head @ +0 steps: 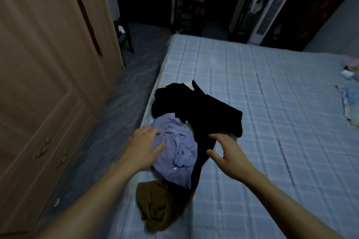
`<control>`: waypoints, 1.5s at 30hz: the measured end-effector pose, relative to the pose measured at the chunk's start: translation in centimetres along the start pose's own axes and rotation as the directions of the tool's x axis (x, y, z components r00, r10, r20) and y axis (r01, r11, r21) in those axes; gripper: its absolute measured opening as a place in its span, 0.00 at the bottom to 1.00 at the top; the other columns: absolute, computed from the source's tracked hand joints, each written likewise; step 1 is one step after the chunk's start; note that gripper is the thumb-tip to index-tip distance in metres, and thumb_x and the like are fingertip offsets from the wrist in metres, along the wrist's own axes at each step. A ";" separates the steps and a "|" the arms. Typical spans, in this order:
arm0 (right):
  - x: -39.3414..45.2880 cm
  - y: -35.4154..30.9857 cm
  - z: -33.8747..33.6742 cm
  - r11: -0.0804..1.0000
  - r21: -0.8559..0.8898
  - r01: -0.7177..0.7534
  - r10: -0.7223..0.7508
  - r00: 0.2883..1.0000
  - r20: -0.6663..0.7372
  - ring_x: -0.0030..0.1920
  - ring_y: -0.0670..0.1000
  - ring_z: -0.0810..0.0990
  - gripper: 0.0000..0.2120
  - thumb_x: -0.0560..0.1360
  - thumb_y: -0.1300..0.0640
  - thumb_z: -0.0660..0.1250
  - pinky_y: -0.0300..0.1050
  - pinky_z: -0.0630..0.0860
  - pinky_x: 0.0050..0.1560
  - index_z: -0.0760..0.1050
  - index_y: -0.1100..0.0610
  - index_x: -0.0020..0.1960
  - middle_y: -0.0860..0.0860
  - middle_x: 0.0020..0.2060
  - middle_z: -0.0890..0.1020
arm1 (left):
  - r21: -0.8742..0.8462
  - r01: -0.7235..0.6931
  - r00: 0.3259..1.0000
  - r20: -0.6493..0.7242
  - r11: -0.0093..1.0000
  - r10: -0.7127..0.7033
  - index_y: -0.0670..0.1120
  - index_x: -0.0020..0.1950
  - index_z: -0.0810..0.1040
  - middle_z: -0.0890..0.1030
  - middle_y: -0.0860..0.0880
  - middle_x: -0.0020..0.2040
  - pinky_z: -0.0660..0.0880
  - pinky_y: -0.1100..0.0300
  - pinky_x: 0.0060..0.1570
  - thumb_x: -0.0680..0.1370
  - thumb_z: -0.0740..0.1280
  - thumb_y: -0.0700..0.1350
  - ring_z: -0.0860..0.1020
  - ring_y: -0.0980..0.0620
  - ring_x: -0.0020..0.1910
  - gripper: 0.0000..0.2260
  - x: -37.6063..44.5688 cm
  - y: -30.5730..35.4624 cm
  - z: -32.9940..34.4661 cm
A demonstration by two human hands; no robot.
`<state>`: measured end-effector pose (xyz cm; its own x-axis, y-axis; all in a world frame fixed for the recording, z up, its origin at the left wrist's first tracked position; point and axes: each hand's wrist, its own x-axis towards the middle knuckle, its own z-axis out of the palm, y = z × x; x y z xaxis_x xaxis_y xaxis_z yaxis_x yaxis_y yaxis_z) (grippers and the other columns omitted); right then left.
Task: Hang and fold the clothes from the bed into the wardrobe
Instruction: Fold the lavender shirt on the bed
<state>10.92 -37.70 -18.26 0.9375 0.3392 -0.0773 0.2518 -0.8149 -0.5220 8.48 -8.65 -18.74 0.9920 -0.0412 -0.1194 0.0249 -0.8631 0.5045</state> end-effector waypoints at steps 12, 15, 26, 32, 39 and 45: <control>11.2 6.1 5.8 0.982 0.096 -0.164 0.156 0.984 0.088 0.64 0.52 0.74 0.23 0.78 0.50 0.67 0.39 0.68 0.62 0.70 0.56 0.70 0.53 0.65 0.76 | 0.012 0.019 0.990 0.140 1.000 -0.020 0.45 0.65 0.74 0.75 0.44 0.64 0.71 0.50 0.60 0.79 0.67 0.52 0.72 0.43 0.63 0.18 12.8 -4.3 4.8; 13.9 7.9 7.6 0.973 0.117 -0.197 0.185 0.976 0.112 0.63 0.52 0.75 0.23 0.78 0.50 0.67 0.38 0.68 0.60 0.70 0.55 0.70 0.53 0.64 0.76 | 0.020 0.008 0.981 0.194 1.000 -0.012 0.44 0.67 0.74 0.75 0.43 0.64 0.71 0.50 0.61 0.79 0.66 0.52 0.72 0.43 0.64 0.19 16.5 -4.8 6.5; 20.6 13.5 15.4 0.939 0.152 -0.310 0.247 0.911 0.331 0.57 0.53 0.78 0.21 0.75 0.53 0.70 0.47 0.75 0.59 0.71 0.55 0.66 0.53 0.58 0.78 | 0.137 -0.169 0.940 0.320 0.976 0.118 0.49 0.73 0.69 0.71 0.48 0.70 0.65 0.54 0.65 0.78 0.65 0.44 0.68 0.46 0.69 0.23 27.7 -6.2 14.7; 21.7 13.9 18.7 0.929 0.150 -0.339 0.274 0.900 0.340 0.61 0.54 0.75 0.28 0.72 0.53 0.72 0.47 0.73 0.62 0.68 0.53 0.70 0.54 0.61 0.75 | 0.357 -0.319 0.884 0.446 0.878 0.140 0.51 0.70 0.70 0.71 0.49 0.68 0.65 0.51 0.62 0.78 0.64 0.44 0.66 0.46 0.68 0.21 30.1 -7.5 17.1; 20.4 14.7 19.2 0.911 0.179 -0.372 0.326 0.915 0.239 0.35 0.48 0.75 0.07 0.76 0.60 0.67 0.41 0.68 0.38 0.71 0.56 0.41 0.47 0.32 0.75 | 0.229 -0.329 0.937 0.199 0.916 0.287 0.46 0.52 0.78 0.79 0.48 0.49 0.63 0.54 0.49 0.78 0.65 0.44 0.73 0.46 0.54 0.05 28.7 -8.3 16.1; 19.6 13.9 14.0 0.890 0.318 -0.326 0.326 0.944 0.055 0.34 0.43 0.77 0.08 0.78 0.60 0.66 0.35 0.70 0.34 0.75 0.54 0.40 0.47 0.33 0.79 | 0.000 -0.386 0.916 0.118 0.922 0.383 0.44 0.47 0.75 0.79 0.48 0.44 0.65 0.53 0.45 0.79 0.65 0.41 0.74 0.46 0.46 0.02 27.5 -5.2 11.0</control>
<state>29.48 -35.79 -38.94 0.9536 0.0805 -0.2901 -0.1580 -0.6866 -0.7097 34.31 -10.86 -34.07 0.9036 -0.4280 -0.0168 -0.3600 -0.7801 0.5118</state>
